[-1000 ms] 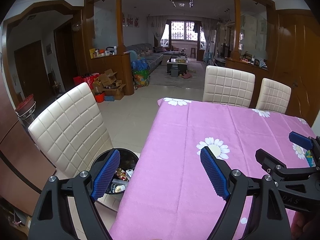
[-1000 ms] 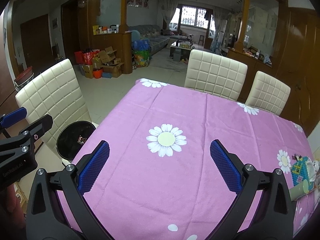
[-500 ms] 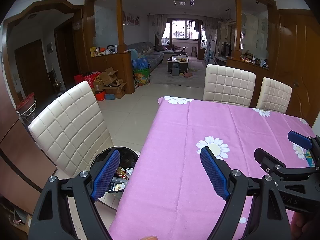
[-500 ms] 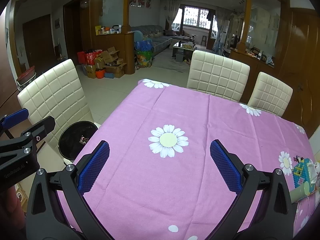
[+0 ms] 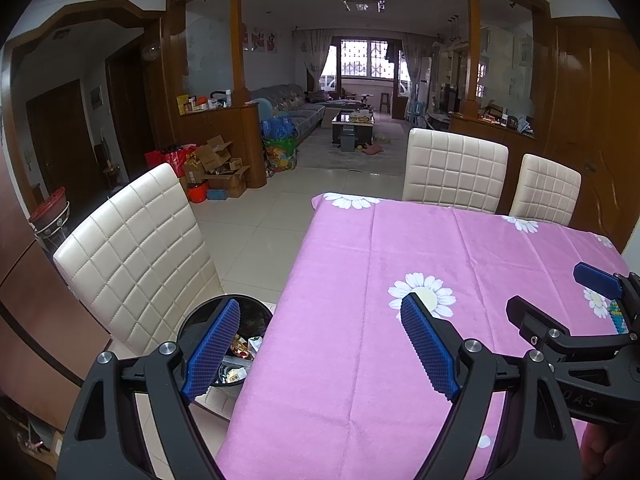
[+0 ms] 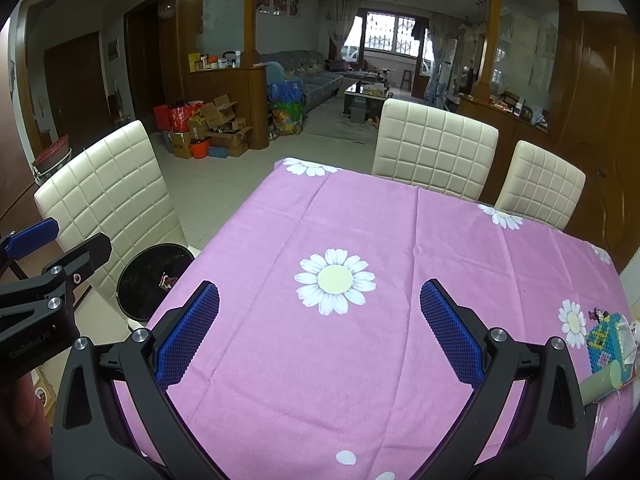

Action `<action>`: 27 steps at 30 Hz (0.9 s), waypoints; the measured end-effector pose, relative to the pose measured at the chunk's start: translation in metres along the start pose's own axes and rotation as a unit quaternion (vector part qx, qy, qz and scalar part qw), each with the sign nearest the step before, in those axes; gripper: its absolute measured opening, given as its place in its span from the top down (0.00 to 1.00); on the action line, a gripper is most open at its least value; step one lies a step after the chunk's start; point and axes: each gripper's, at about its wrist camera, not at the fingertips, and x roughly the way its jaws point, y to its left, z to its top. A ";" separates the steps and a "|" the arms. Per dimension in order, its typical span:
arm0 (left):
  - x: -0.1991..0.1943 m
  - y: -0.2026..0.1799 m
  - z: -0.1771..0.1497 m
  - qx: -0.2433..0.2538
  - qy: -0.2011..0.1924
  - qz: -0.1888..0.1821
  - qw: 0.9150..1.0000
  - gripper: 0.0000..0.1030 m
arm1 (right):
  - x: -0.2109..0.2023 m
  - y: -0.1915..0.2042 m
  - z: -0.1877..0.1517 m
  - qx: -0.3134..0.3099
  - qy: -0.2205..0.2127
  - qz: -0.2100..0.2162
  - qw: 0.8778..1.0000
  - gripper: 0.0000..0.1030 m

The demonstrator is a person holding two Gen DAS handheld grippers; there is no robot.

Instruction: Collect trash

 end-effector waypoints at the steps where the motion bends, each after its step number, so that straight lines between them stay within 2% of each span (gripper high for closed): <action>1: 0.000 0.000 0.000 0.000 0.000 -0.001 1.000 0.22 | 0.000 -0.001 0.000 0.001 0.000 0.000 1.000 0.04; 16: -0.003 -0.001 0.000 -0.005 -0.013 -0.029 0.999 0.22 | 0.003 -0.004 -0.001 0.007 0.002 -0.001 1.000 0.04; 27: 0.005 0.001 0.000 -0.006 0.002 -0.023 1.000 0.22 | 0.004 -0.008 -0.002 0.012 0.007 -0.004 1.000 0.04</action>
